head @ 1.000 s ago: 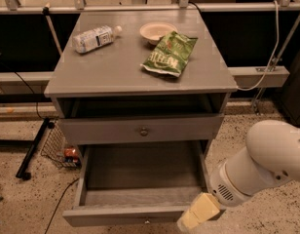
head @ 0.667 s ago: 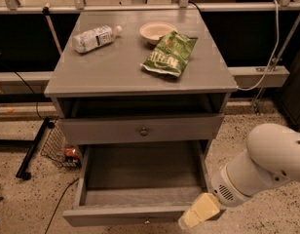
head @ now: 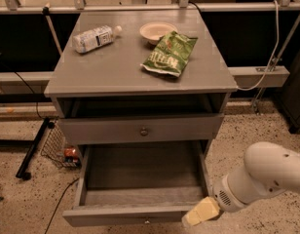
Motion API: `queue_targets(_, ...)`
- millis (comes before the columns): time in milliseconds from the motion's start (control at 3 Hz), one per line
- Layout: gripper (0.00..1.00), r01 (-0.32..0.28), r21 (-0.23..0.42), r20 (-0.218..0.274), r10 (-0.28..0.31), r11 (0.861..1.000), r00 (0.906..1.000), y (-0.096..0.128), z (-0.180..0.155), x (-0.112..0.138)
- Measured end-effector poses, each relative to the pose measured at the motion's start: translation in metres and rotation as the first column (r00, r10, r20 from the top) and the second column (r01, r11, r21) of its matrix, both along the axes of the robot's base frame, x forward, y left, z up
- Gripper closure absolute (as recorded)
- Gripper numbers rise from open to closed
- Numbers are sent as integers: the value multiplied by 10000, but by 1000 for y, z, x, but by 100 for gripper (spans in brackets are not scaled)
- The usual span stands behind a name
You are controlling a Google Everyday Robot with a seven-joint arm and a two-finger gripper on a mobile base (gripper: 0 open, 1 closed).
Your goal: Close middle drawer
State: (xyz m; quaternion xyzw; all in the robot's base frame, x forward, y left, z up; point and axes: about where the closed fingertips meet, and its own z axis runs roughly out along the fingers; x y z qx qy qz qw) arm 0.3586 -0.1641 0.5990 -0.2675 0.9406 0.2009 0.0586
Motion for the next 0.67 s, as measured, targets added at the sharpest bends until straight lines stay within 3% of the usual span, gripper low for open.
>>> queue_targets(667,0,660,-963,-51,-668,9932,9978,-1,-45,0)
